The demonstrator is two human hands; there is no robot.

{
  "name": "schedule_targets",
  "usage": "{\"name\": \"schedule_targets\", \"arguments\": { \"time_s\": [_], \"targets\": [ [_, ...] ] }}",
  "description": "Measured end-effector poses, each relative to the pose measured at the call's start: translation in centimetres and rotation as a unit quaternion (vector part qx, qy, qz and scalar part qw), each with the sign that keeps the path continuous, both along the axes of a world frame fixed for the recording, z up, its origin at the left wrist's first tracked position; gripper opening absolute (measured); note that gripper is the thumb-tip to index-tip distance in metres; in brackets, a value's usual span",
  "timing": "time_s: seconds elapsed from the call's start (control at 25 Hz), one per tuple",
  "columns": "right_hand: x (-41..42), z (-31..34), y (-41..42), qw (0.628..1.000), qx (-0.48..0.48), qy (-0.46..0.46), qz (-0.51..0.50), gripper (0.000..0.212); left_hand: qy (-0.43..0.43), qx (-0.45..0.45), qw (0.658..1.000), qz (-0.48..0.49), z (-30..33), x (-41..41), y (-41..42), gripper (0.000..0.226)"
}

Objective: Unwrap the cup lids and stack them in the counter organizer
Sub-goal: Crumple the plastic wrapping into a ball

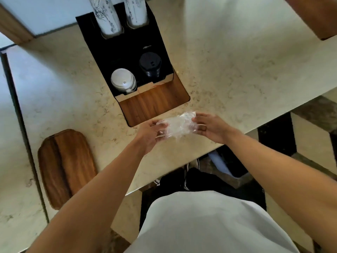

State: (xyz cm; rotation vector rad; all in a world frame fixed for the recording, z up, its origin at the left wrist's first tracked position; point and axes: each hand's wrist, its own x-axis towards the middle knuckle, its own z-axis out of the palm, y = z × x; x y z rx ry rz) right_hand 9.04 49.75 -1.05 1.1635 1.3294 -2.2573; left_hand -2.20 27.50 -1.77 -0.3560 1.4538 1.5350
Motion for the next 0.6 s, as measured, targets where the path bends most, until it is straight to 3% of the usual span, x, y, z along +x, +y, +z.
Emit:
{"name": "schedule_targets", "arguments": {
  "time_s": [0.2,0.44,0.6],
  "targets": [
    [5.2,-0.7,2.1,0.996,-0.021,0.008,-0.083,0.057,-0.004,0.008,0.999,-0.042,0.4,1.9,3.7,0.050],
    [11.4,-1.7,5.9,0.985,-0.030,0.018,-0.166,0.034,-0.028,-0.005,0.997,-0.067,1.5,6.7,9.3,0.048],
    [16.2,-1.7,9.5,0.980,-0.024,0.037,-0.193,0.029,-0.018,-0.026,0.994,-0.107,2.3,10.4,14.1,0.041]
  ]
}}
